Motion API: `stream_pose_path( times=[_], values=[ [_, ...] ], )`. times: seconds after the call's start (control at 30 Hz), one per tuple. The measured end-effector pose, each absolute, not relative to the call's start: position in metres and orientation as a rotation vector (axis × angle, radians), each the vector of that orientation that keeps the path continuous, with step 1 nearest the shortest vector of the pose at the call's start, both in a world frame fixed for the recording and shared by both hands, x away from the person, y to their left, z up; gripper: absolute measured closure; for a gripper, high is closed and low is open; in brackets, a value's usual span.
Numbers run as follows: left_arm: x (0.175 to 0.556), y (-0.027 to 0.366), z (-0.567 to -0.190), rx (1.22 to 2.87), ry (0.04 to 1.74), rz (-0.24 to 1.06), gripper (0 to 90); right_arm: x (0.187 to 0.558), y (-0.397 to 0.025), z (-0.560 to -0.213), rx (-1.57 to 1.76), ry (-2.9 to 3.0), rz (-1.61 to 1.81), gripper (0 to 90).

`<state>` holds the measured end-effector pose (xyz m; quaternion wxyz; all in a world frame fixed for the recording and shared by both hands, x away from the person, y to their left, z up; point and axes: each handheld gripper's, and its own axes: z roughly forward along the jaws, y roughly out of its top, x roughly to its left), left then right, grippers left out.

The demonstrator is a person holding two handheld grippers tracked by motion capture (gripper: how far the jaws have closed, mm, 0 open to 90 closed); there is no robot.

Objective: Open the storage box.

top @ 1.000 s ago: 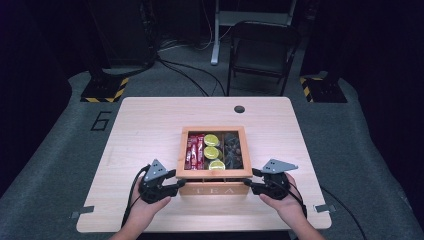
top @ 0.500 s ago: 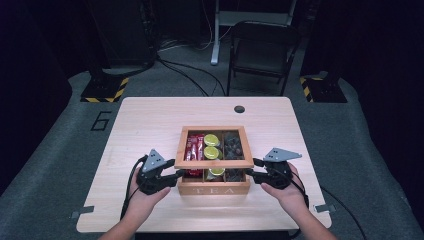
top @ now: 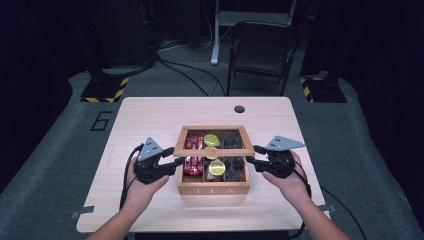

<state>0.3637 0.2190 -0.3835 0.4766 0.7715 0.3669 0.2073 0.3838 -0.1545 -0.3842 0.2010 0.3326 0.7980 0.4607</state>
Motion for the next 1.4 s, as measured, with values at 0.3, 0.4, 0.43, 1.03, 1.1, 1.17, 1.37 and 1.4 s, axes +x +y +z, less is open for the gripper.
stream_pose_path(
  times=[0.3, 0.4, 0.43, 1.03, 1.1, 1.17, 1.37, 1.4],
  values=[
    [0.374, 0.219, -0.370, 1.863, 0.889, 0.525, 51.6, 0.394, -0.151, -0.369, 0.919, 2.188, 1.302, 53.1],
    [0.378, 0.219, -0.366, 1.864, 0.883, 0.538, 52.7, 0.399, -0.150, -0.367, 0.929, 2.168, 1.311, 53.2],
    [0.378, 0.219, -0.366, 1.864, 0.883, 0.538, 53.1, 0.399, -0.150, -0.367, 0.929, 2.168, 1.311, 53.2],
    [0.388, 0.219, -0.361, 1.848, 0.894, 0.550, 53.8, 0.432, -0.146, -0.382, 0.912, 2.169, 1.219, 60.2],
    [0.389, 0.218, -0.360, 1.847, 0.895, 0.551, 53.8, 0.434, -0.146, -0.383, 0.906, 2.170, 1.217, 60.8],
    [0.390, 0.218, -0.359, 1.845, 0.895, 0.551, 53.8, 0.436, -0.147, -0.383, 0.920, 2.167, 1.228, 60.8],
    [0.393, 0.219, -0.359, 1.826, 0.890, 0.552, 53.3, 0.441, -0.146, -0.382, 0.911, 2.157, 1.235, 60.8],
    [0.395, 0.220, -0.359, 1.833, 0.888, 0.563, 52.7, 0.441, -0.146, -0.382, 0.910, 2.160, 1.233, 60.8]
  ],
)
